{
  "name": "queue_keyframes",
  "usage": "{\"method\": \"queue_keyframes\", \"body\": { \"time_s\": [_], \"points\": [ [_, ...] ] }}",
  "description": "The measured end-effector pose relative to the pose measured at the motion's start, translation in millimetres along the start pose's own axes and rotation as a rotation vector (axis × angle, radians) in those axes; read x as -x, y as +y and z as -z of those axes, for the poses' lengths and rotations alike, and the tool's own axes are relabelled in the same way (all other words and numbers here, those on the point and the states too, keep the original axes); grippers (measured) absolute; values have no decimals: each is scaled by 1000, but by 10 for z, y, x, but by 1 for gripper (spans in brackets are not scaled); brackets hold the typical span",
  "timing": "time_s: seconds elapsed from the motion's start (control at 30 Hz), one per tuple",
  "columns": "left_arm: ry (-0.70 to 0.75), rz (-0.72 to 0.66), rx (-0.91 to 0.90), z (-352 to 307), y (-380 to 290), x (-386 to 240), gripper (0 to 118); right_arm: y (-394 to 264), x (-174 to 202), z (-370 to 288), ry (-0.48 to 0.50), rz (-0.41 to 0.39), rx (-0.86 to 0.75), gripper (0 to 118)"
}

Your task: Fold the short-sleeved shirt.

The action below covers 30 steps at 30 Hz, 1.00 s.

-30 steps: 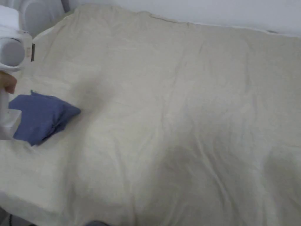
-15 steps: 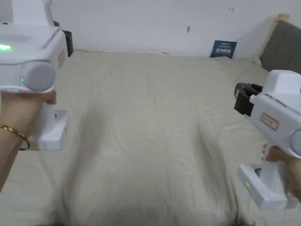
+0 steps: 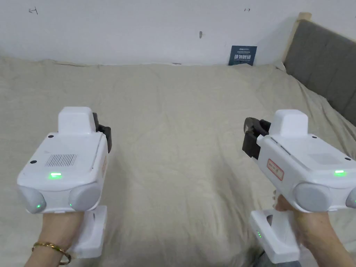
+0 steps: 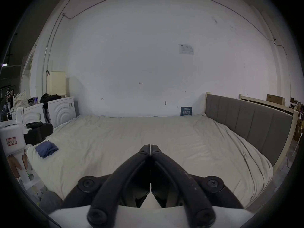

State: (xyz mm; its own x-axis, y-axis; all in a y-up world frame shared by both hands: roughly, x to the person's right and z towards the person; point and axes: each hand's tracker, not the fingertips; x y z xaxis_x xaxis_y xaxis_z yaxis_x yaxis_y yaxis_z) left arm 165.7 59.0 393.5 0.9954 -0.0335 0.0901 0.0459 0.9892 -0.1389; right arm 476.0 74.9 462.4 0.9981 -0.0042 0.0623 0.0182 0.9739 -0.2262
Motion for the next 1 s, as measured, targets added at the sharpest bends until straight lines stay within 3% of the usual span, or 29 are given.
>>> {"method": "queue_keyframes", "body": {
  "time_s": [0.33, 0.4, 0.43, 0.47, 0.5, 0.57, 0.6, 0.67, 1.0],
  "points": [
    [21, 13, 33, -69, -165, 14, 3, -171, 54, 66, 19, 11, 44, 2],
    [20, 7, 31, -70, -155, 21, 40, -173, 63, 67, 20, 12, 43, 9],
    [16, 3, 31, -69, -145, 28, 68, -168, 67, 75, 20, 13, 43, 21],
    [14, 2, 36, -77, -131, 29, 93, -161, 70, 86, 16, 13, 45, 47],
    [11, 0, 40, -75, -125, 34, 103, -155, 65, 96, 17, 14, 46, 55],
    [10, -12, 29, -87, -121, 39, 110, -138, 72, 93, 26, 26, 49, 70],
    [10, -14, 28, -96, -110, 46, 118, -137, 71, 98, 27, 34, 48, 88],
    [16, -15, 11, -117, -98, 42, 118, -126, 74, 104, 21, 39, 37, 118],
    [22, -18, 1, -137, -42, 39, 118, -95, 69, 121, 21, 42, 37, 118]
  ]
}}
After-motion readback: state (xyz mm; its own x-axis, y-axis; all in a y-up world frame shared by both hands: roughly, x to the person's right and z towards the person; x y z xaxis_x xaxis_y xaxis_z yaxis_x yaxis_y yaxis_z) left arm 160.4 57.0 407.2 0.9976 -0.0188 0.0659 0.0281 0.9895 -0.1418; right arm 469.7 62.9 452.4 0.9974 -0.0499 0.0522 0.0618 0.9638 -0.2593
